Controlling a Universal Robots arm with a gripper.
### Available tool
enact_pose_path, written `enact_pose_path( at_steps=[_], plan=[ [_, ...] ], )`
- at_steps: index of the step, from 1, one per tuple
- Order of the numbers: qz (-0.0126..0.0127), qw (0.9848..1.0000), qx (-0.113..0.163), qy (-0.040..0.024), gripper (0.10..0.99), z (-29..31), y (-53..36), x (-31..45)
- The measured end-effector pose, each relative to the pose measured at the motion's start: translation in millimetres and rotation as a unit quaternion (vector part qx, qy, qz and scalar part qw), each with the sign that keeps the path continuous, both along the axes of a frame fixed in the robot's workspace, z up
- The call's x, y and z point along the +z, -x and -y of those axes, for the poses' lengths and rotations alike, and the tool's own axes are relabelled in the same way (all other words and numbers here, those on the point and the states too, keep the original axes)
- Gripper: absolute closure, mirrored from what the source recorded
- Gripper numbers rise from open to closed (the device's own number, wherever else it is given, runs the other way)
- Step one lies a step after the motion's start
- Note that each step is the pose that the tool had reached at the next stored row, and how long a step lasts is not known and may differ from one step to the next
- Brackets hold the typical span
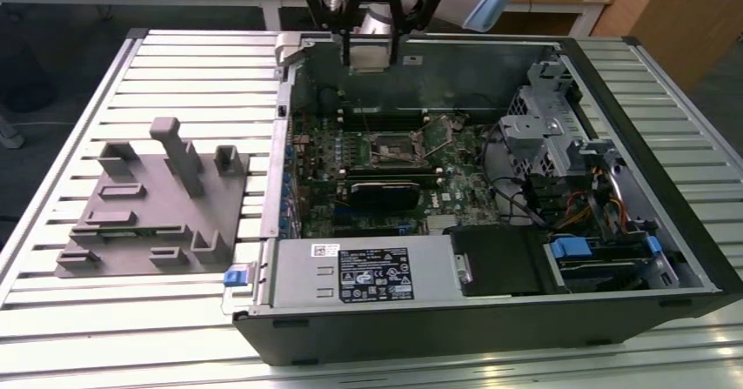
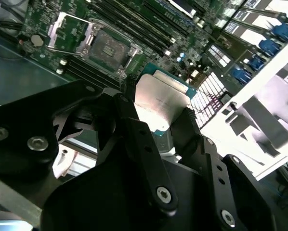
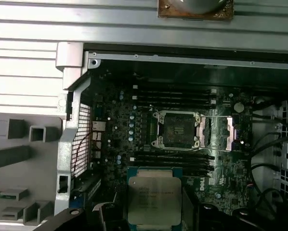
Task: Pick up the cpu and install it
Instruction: 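Pick up the cpu and move it towards the insertion slot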
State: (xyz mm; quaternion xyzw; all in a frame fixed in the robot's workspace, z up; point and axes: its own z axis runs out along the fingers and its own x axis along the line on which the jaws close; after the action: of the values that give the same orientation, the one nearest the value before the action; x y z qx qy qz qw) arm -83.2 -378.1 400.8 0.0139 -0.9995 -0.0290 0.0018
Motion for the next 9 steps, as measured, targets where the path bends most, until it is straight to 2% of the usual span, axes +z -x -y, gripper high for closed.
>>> enact_pose_path(
  at_steps=[2, 3, 4, 9],
  plan=[
    [0.0006, 1.0000, 0.000, 0.0000, 0.549, -1.5, -5.8, -0.3],
    [0.0017, 1.0000, 0.000, 0.0000, 0.549, -5.8, -18.2, -1.0],
    [0.0026, 1.0000, 0.000, 0.0000, 0.549, -9.2, -25.2, -1.4],
    [0.0052, 1.0000, 0.000, 0.0000, 0.549, -15.7, -37.2, -2.0]
  ],
)
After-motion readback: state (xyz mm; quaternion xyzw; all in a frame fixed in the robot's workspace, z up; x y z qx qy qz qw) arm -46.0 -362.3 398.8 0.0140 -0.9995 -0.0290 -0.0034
